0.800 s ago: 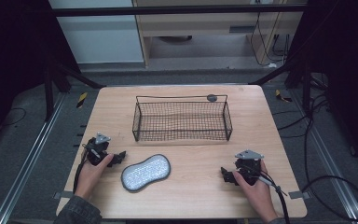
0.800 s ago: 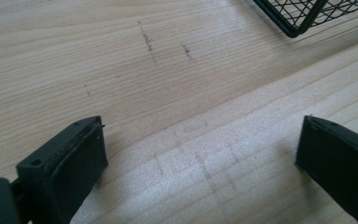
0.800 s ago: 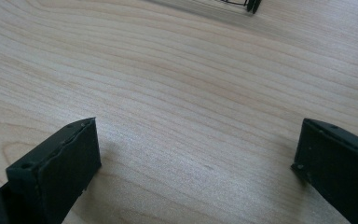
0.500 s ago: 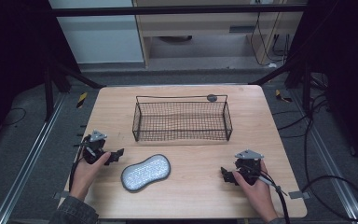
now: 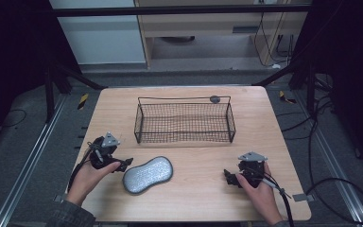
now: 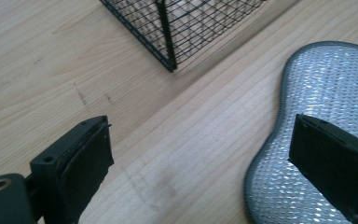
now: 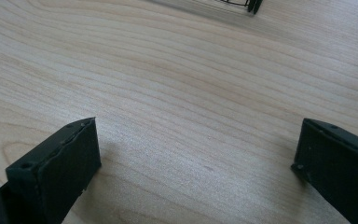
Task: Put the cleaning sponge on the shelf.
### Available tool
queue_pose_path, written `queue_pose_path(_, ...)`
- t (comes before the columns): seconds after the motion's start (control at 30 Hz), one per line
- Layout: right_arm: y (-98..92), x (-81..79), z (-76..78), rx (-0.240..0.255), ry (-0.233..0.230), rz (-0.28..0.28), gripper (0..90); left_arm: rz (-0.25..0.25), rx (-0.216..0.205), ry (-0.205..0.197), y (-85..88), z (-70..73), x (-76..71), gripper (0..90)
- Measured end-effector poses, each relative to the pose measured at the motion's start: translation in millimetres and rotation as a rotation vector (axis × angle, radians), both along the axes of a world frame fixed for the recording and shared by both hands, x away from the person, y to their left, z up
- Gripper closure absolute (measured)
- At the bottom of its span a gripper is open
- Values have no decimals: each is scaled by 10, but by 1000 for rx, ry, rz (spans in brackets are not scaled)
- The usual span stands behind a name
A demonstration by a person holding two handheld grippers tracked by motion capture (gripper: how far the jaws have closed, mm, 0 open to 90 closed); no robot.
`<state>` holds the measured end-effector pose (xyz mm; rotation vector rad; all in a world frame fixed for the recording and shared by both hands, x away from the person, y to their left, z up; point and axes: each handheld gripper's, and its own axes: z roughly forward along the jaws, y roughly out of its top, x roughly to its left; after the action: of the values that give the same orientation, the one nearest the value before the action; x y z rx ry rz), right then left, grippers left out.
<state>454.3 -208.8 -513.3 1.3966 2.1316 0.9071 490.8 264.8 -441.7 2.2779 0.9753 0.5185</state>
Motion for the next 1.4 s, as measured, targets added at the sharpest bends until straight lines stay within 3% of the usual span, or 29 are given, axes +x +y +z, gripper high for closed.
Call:
queue_pose_path(0.13,0,0,0,0,0,0,4,-39,58,43,-113,16,-48,45)
queue_pose_path(0.27,0,-1,1,0,2,1,4,-66,87,85,-199,70,-65,48)
queue_pose_path(0.53,-7,-1,-3,-4,-4,11,4,-182,237,170,-404,98,-49,46)
queue_pose_path(0.7,-4,-3,0,1,-1,8,4,-247,299,199,-582,67,-55,49)
queue_pose_path(0.93,-4,-4,0,1,-1,7,4,-268,305,204,-700,76,-22,43)
queue_pose_path(1.0,-4,-5,0,1,-2,7,4,-267,290,222,-706,81,1,40)
queue_pose_path(1.13,-4,-5,0,1,-1,8,4,-274,325,244,-739,84,51,40)
queue_pose_path(1.4,-3,-4,0,0,-1,7,4,-307,323,285,-798,74,84,43)
